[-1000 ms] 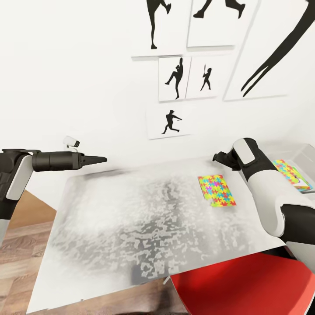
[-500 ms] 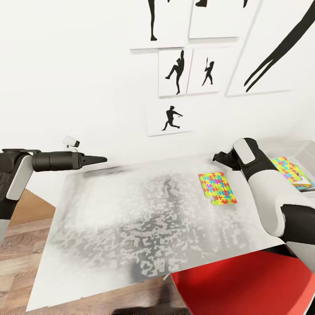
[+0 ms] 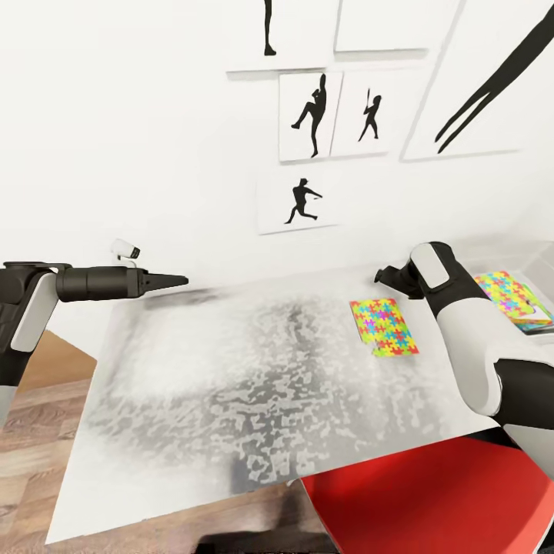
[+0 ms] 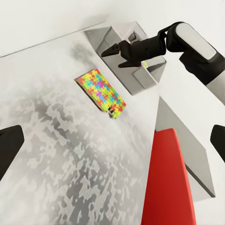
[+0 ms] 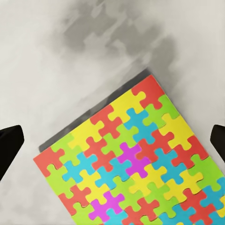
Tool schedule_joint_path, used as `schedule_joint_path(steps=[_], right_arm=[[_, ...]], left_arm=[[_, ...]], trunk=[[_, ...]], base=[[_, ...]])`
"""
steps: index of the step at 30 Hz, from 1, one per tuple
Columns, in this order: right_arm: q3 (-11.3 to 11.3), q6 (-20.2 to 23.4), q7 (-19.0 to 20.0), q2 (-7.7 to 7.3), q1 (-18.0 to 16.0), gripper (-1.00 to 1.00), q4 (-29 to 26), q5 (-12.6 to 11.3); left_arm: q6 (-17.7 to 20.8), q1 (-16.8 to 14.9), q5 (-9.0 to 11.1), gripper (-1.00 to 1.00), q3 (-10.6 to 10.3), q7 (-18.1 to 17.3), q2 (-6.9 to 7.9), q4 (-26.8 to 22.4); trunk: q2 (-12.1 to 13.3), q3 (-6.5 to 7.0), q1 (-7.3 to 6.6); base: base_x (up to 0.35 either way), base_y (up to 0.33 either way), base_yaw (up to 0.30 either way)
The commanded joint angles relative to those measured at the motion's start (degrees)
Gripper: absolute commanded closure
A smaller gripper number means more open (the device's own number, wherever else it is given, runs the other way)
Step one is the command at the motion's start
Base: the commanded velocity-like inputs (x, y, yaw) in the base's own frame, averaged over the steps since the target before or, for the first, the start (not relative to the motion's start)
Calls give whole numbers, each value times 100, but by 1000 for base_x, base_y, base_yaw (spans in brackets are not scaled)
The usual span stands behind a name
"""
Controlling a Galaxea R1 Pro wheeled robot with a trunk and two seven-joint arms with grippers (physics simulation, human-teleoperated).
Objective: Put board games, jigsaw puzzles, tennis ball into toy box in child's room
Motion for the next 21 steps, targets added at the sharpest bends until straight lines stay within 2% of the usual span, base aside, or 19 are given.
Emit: schedule_joint_path(steps=[1, 11, 21], right_arm=[[-5, 11, -54, -2, -15, -100, -8, -60], [-1, 16, -54, -9, -231, -100, -6, -66], [1, 20, -54, -9, -297, -100, -4, -69]], left_arm=[[28, -6, 11, -100, -8, -10, 5, 1], [29, -6, 11, -100, -6, -10, 5, 1], [28, -6, 8, -100, -10, -10, 5, 1]], trunk=[[-11, -19, 3], [-11, -113, 3], [-11, -207, 3]], base=[[0, 0, 0], [0, 0, 0], [0, 0, 0]])
